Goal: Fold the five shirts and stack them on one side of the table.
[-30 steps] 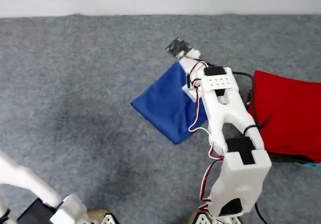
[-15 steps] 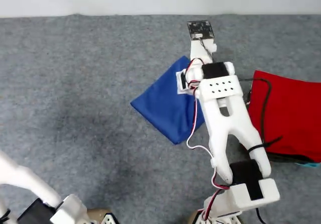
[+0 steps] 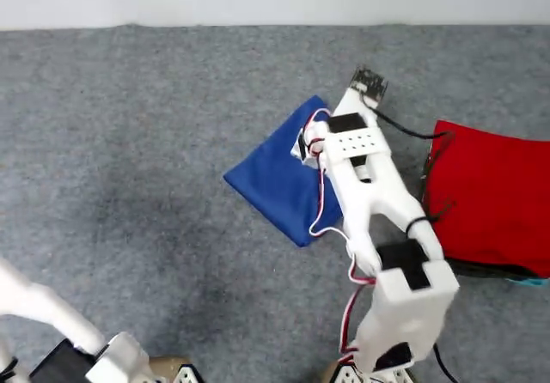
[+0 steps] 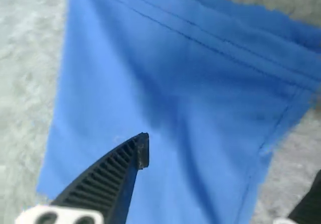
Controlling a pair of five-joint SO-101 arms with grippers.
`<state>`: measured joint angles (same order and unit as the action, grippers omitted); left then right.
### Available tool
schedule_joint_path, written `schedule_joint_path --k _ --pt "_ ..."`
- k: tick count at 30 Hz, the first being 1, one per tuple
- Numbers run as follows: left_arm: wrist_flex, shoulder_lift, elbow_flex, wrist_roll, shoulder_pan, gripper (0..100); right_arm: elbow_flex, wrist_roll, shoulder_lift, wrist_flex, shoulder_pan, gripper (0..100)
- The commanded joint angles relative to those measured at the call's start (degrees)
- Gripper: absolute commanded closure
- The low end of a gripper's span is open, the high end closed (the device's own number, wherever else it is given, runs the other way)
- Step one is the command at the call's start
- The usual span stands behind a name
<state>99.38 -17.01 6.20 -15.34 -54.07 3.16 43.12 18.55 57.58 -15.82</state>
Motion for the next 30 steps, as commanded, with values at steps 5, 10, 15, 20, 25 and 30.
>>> schedule_joint_path --k 5,10,15,20,25,30 --pt "0.53 -2.29 0.31 -4.57 -0.09 99 -0.97 3.16 8.75 -7.08 0.75 59.8" --pt "0.53 -2.11 0.31 -4.57 -0.09 99 -2.46 2.73 12.18 -7.60 2.15 81.7" --pt "0.53 -1.85 0.31 -4.57 -0.09 99 -4.40 2.55 13.14 -4.26 2.59 97.2" --pt "0.53 -1.85 0.31 -4.57 -0.09 99 -4.66 -7.91 9.98 -1.63 3.12 98.8" --pt "0.53 -1.85 0.31 -4.66 -0.09 99 -4.66 -13.36 1.98 2.33 3.38 99.0" --pt "0.53 -1.85 0.31 -4.66 -0.09 99 -4.66 -18.90 -6.20 6.64 4.00 99.0"
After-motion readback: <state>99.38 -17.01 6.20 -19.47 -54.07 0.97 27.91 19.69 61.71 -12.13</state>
